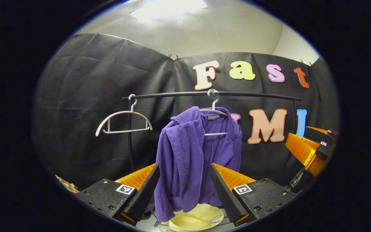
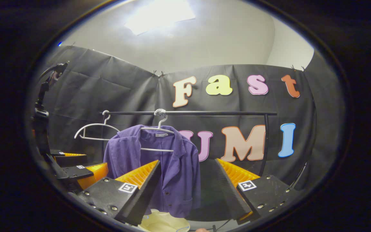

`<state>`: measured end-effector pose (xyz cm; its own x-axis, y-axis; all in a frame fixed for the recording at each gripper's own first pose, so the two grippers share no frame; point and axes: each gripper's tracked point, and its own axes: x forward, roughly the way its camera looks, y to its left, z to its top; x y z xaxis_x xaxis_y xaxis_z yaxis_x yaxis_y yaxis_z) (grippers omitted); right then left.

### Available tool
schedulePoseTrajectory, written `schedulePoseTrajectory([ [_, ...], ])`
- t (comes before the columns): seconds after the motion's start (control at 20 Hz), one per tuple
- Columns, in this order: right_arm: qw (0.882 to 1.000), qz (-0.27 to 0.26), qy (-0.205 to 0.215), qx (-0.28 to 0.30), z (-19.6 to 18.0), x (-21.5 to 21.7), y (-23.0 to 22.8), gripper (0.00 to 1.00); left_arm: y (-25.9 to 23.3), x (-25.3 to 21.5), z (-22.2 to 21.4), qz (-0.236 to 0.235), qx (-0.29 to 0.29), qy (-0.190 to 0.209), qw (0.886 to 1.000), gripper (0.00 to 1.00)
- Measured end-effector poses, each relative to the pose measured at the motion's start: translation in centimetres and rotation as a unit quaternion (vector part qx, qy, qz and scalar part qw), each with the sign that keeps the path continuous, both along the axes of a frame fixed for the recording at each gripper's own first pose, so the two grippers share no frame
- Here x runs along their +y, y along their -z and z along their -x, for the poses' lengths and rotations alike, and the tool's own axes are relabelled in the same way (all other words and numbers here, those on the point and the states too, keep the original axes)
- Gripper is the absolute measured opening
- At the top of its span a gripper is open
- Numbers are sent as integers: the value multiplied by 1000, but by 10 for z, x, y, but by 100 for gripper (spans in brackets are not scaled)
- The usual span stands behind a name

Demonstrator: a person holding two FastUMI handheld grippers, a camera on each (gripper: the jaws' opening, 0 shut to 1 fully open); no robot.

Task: Grasp the clothes on the hanger with both hands and then place them into the laundry hamper below.

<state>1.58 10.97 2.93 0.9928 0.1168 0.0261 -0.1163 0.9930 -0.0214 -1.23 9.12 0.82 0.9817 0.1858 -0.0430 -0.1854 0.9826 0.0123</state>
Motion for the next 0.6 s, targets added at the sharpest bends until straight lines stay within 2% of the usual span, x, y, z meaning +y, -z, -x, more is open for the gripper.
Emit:
schedulePoseTrajectory([
  [0.4, 1000, -3, 16, 8, -23, 7, 11, 98, 15, 15, -21, -1, 15, 3, 1000, 92],
  [0.45, 1000, -3, 20, 8, -28, 8, 12, 98, 18, 17, -25, -1, 16, 7, 1000, 95],
  [0.6, 999, -5, 32, 9, -41, 12, 16, 98, 23, 21, -43, 3, 19, 19, 1000, 92],
])
